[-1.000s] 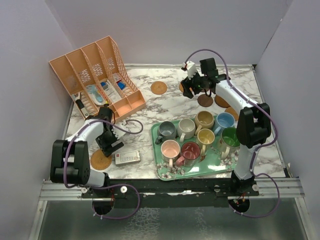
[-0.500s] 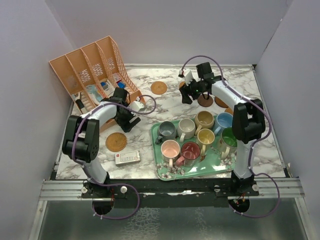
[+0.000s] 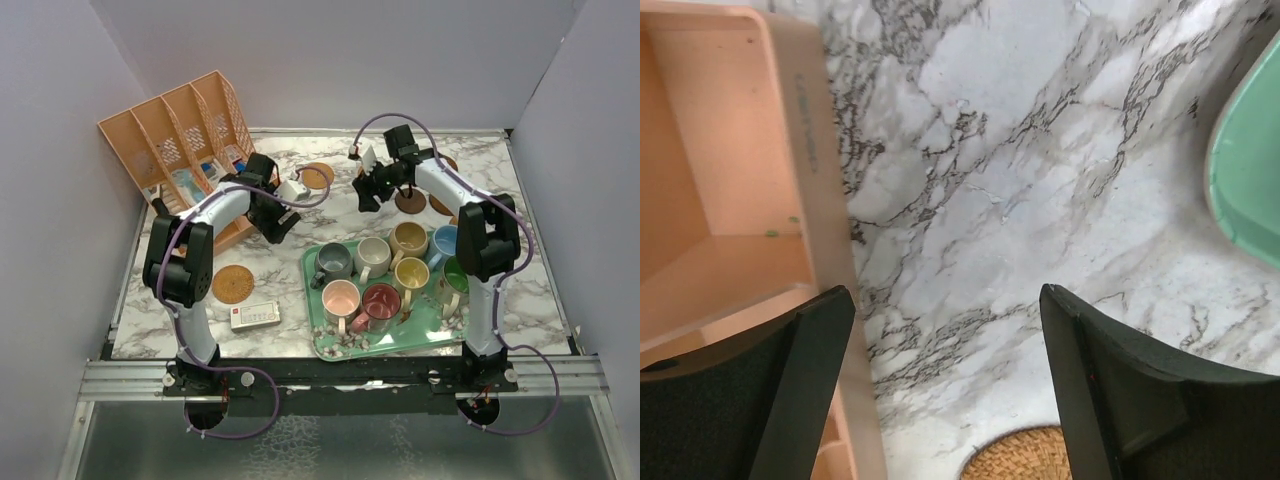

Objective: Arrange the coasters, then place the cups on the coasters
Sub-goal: Move the coaster to the center of the board.

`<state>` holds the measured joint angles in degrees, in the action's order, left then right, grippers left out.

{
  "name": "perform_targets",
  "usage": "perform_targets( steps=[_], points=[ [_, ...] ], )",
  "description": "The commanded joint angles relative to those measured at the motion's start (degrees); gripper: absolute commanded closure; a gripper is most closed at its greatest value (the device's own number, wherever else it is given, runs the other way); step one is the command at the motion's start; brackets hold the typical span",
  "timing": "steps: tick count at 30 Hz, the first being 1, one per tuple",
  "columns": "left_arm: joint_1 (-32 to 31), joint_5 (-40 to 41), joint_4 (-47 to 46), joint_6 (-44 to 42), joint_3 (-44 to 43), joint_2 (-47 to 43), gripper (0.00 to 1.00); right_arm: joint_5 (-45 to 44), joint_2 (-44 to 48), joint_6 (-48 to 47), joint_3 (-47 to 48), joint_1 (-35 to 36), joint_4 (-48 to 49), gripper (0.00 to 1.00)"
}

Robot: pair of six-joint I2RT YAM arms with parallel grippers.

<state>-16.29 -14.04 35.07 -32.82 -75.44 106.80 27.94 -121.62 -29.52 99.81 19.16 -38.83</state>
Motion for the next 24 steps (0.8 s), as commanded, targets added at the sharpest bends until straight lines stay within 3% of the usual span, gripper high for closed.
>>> perform_targets(
  steps=[1,5,10,16,24],
  points=[
    [3.49,-1.13,5.58,-2.03,-7.49,-0.29,0.2,-0.22,-0.17,-2.72,0.44,0.59,-1.75,0.36],
    [6.14,0.01,14.61,-5.58,-8.46,-1.44,0.18,-2.75,0.88,-4.46,-1.17,1.43,-1.74,0.36],
    [7.33,5.14,21.94,-8.98,-2.87,-3.11,0.18,-5.09,1.22,-5.93,-2.32,3.48,-1.62,0.36],
    [7.33,5.88,21.14,-9.45,5.08,-7.08,0.18,-2.05,0.28,-4.22,-1.42,5.76,-1.37,0.36],
    [5.84,6.92,18.24,-8.6,7.71,-12.05,0.18,-4.83,-2.2,0.42,-2.52,10.86,3.4,0.37]
  ],
)
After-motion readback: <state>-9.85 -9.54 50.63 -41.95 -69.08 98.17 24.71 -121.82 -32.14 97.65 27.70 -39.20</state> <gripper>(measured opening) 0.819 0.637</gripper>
